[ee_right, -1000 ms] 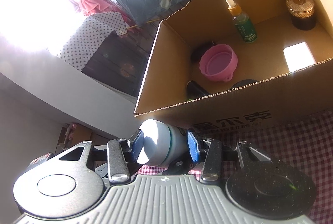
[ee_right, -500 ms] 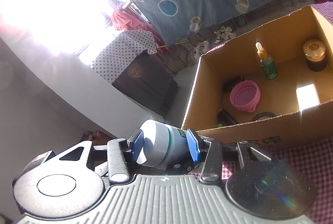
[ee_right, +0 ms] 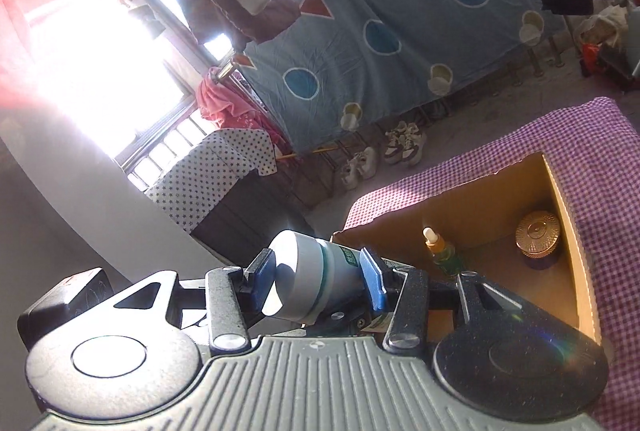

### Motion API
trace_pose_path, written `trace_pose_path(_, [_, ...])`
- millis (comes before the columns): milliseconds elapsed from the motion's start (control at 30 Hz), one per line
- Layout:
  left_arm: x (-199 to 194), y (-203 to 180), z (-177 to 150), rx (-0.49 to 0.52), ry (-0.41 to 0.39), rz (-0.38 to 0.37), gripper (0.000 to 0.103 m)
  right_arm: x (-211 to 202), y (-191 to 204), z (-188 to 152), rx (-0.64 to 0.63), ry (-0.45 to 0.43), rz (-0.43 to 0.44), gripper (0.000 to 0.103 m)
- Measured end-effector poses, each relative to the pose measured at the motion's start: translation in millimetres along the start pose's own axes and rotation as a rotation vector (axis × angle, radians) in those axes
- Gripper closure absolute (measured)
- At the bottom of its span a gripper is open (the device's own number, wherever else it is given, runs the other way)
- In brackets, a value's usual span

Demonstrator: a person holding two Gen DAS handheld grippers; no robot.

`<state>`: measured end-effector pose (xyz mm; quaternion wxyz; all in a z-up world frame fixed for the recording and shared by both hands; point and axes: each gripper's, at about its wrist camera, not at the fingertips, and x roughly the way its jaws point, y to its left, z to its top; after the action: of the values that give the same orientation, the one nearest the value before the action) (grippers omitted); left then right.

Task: Organize rigid objects
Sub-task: 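Lift the supplement bottle into the box and open the right gripper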

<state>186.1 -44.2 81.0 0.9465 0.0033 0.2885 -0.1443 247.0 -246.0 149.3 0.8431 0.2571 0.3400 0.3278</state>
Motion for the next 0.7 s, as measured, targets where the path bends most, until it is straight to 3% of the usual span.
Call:
trace_pose_path(367, [83, -12, -16, -0.037, 0.198, -0.106, 0.051, 28, -102, 8, 0.133, 0.063, -0.094, 0.053])
trace_pose_path(700, [106, -21, -24, -0.010, 0.305, -0.112, 0.050, 34, -131, 0, 0.140, 0.097, -0.123, 0.054])
